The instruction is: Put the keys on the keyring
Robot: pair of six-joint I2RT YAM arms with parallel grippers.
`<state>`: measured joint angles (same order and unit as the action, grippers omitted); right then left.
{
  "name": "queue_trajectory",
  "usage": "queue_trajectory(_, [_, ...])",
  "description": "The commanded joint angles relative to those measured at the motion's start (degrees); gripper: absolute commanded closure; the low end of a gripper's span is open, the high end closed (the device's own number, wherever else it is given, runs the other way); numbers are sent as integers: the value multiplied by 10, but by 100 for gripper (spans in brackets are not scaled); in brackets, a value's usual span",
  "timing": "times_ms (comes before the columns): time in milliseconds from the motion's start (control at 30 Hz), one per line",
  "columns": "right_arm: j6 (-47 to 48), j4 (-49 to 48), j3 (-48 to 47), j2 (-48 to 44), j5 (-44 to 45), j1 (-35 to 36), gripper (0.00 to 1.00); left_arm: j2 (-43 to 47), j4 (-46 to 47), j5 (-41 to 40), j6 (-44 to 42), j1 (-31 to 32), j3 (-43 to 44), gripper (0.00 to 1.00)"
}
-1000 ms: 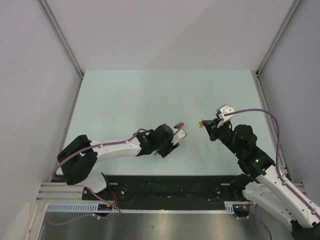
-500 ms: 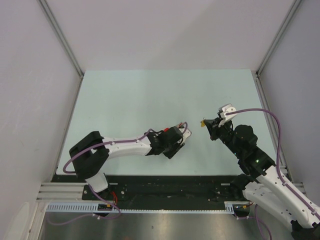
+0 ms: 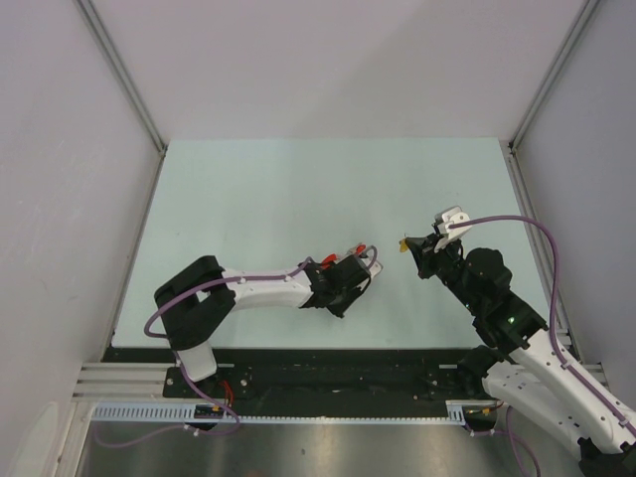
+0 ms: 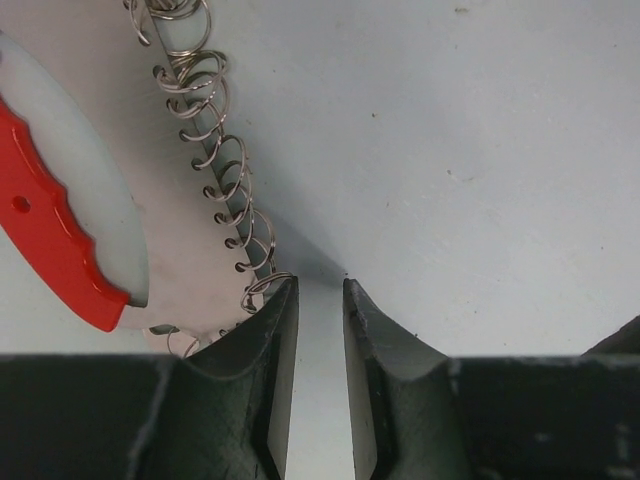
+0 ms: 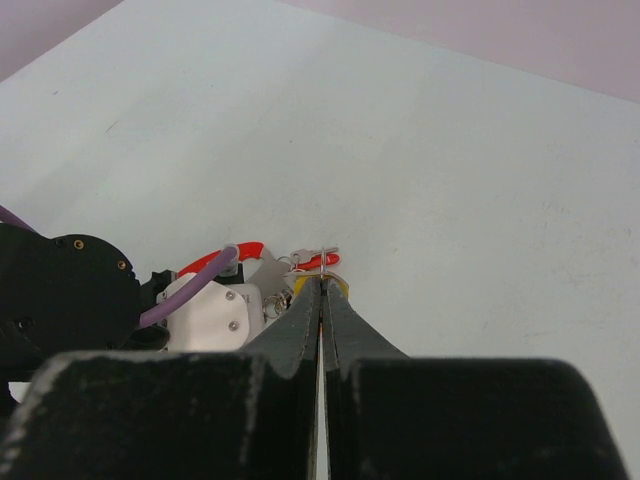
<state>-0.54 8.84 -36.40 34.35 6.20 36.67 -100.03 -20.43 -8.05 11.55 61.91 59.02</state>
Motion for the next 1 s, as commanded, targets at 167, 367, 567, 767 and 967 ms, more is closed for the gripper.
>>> queue_trajectory(167, [-7,-12,0,-3,7,1,100,14,-7,-26,28,3,14,72])
queue_trajectory(367, [-7,-12,0,-2,3,0,100,11,-7,-48,32,1,14,74])
queue_trajectory(567, [-8,-11,0,-12,7,1,100,55,6,-60,30,1,3,76])
queue_trajectory(767, [-7,-10,0,-9,4,0,100,114,29,-36,30,-14,-26,72])
queue_trajectory(967, [-7,-10,0,-10,1,1,100,113,40,32,4,-58,-51,72])
